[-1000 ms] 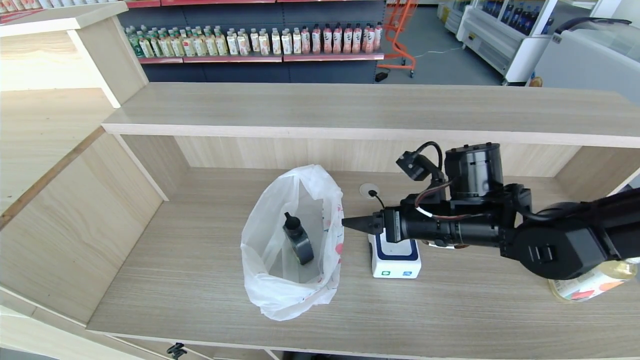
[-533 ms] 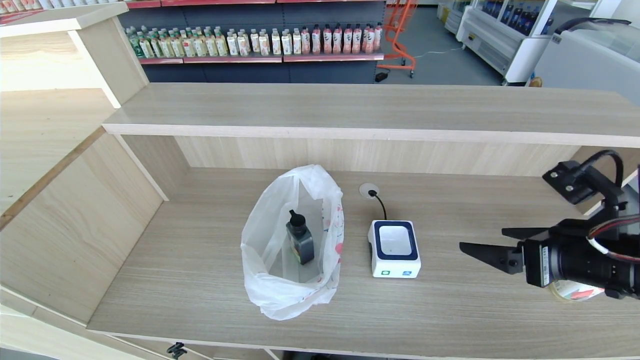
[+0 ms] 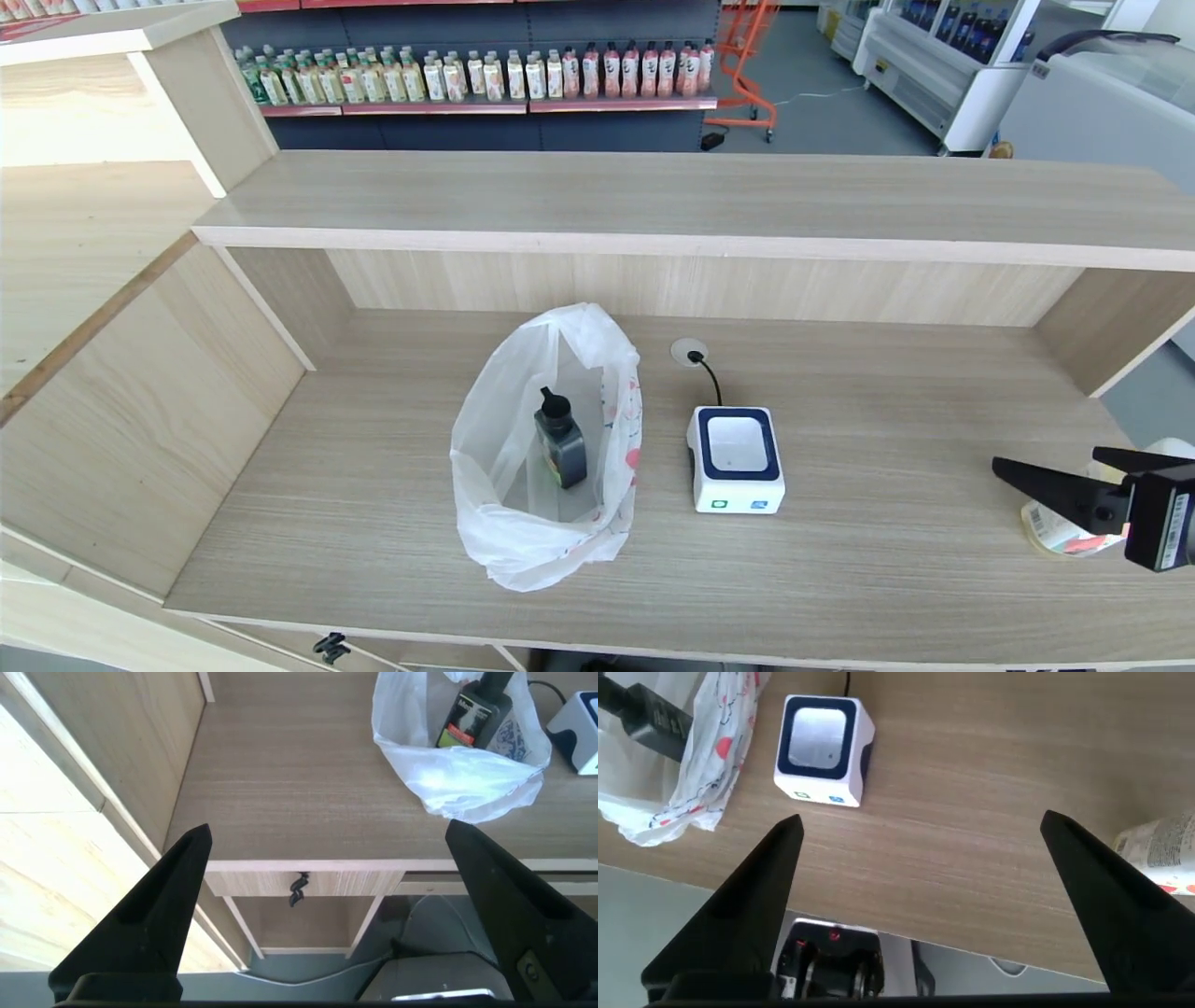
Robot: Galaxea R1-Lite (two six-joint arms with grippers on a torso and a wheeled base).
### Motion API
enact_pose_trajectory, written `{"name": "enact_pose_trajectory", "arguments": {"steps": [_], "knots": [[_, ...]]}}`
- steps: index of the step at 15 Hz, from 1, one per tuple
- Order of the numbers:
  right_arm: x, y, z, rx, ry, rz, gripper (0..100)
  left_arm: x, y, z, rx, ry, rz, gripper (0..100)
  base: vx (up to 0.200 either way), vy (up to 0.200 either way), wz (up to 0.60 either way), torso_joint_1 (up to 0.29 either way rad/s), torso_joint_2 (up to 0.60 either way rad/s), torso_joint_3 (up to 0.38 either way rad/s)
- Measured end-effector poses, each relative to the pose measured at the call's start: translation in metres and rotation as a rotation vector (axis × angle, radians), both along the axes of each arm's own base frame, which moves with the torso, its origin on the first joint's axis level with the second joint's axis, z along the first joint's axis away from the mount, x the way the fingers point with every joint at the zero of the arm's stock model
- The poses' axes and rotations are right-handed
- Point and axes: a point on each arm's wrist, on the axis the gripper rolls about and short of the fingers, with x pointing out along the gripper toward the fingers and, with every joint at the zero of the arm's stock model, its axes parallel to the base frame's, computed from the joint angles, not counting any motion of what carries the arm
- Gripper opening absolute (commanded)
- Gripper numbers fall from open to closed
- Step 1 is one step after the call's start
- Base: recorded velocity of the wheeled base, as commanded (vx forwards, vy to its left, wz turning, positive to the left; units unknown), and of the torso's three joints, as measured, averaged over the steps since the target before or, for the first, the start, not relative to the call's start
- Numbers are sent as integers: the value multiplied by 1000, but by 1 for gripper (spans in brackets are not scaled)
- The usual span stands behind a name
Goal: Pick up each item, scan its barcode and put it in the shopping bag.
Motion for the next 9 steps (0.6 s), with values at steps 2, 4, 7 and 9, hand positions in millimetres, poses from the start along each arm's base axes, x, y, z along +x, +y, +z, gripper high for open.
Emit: {"name": "enact_pose_trajectory", "arguments": {"steps": [2,4,7,9], "knots": [[-2,-1,1,0,-7,-14,100,0,0,0,0,1,0,100,-200,0,0,-7,-5,5],[-1,-2,0,-5,0,-30,100,0,0,0,0,0,0,100,-200,0,0,-7,-2,7],[6,-5,1,-6,9,-60,100,0,0,0,-1,0,0,100,0,-133,0,-5,-5,2],[9,-9,1,-7,15,-92,100,0,0,0,-1,0,0,100,0,-200,0,14,2,0]]}}
